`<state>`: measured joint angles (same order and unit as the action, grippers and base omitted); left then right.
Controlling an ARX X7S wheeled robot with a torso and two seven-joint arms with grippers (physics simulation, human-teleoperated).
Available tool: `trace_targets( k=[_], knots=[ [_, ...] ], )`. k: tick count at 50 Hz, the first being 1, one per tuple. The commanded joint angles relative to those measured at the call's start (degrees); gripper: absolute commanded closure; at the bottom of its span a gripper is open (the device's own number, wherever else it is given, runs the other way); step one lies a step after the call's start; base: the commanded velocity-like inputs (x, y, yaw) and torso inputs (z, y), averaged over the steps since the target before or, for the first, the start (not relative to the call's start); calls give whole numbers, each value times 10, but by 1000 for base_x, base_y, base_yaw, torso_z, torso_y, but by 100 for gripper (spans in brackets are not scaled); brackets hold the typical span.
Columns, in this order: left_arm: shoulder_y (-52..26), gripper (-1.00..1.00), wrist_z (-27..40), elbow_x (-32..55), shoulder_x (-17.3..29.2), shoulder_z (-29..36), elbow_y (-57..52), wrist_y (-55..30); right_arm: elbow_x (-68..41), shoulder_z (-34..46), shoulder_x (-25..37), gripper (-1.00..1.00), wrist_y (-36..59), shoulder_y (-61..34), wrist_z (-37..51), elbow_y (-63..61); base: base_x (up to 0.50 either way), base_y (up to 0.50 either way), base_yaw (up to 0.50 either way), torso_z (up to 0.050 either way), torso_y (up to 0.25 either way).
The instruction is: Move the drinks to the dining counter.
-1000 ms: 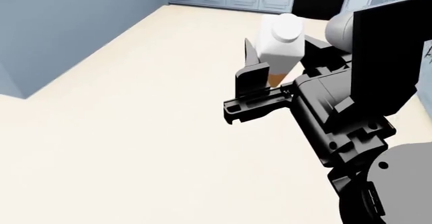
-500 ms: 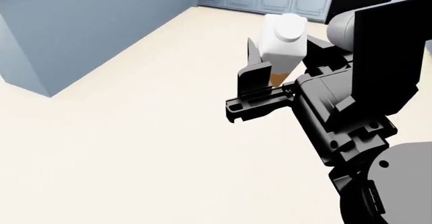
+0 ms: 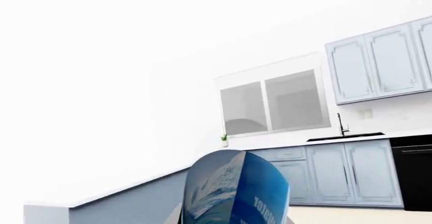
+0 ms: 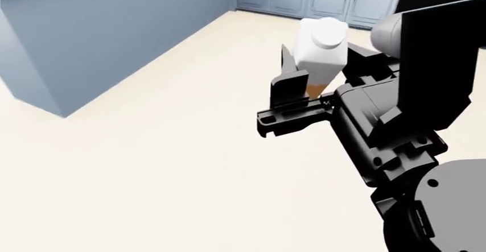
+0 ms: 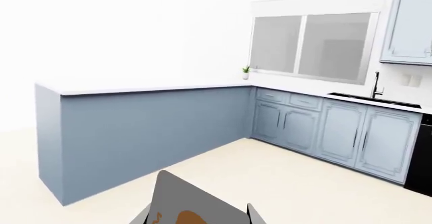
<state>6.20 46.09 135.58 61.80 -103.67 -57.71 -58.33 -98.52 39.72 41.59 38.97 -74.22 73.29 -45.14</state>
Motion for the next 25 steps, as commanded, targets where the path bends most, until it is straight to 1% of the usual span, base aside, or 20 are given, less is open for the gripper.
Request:
trace_targets(
  k=[1, 25],
  knots=[
    [-10, 100, 5, -1, 0, 3, 2, 1, 4, -12, 2, 100, -5, 4, -4, 2, -213, 452, 0, 0, 11],
    [-19, 100, 11, 5, 2, 7, 4, -3, 9, -7, -1, 100, -1, 1, -8, 3, -203, 457, 0, 0, 2]
  ],
)
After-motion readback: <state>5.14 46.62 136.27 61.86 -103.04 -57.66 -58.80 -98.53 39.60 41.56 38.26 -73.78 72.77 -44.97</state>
